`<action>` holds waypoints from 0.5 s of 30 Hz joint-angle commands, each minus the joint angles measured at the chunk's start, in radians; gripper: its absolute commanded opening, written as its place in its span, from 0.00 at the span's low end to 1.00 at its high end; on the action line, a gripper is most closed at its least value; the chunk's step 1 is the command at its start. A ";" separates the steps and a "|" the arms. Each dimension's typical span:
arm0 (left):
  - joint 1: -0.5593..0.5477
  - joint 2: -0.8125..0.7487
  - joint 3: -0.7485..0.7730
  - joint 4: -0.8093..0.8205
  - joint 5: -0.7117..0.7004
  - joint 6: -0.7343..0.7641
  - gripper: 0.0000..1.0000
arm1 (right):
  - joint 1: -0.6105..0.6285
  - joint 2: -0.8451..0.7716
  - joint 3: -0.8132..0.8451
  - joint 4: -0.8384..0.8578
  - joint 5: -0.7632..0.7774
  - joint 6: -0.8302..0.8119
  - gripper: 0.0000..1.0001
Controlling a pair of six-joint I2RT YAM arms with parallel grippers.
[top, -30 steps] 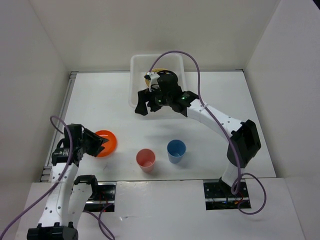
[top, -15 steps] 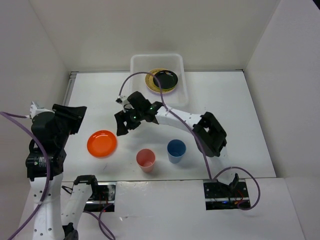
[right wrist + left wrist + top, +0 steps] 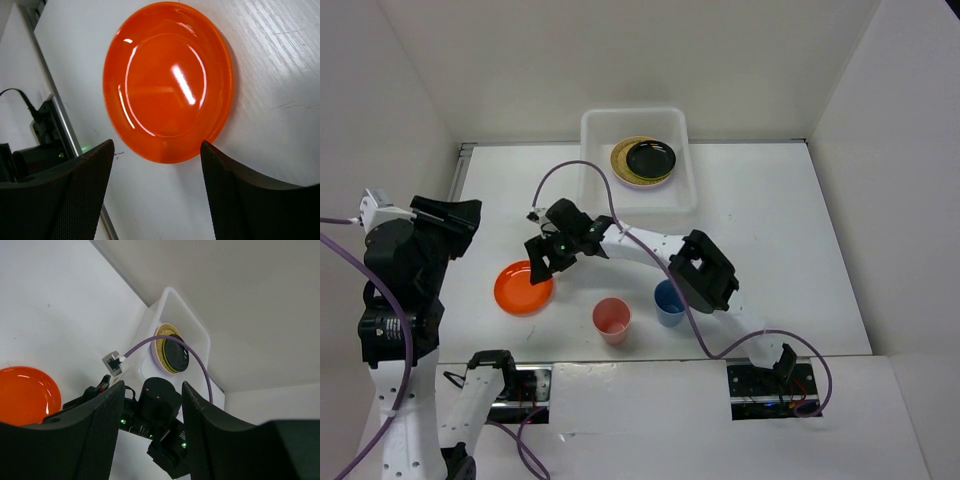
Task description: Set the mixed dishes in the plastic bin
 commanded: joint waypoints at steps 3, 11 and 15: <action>0.006 0.009 0.058 0.066 0.022 0.068 0.57 | 0.010 0.058 0.082 -0.018 0.079 0.042 0.73; 0.006 0.009 0.058 0.066 0.013 0.098 0.59 | 0.010 0.118 0.134 -0.027 0.112 0.073 0.71; 0.006 0.009 0.058 0.066 0.013 0.099 0.60 | 0.010 0.164 0.193 -0.068 0.102 0.073 0.59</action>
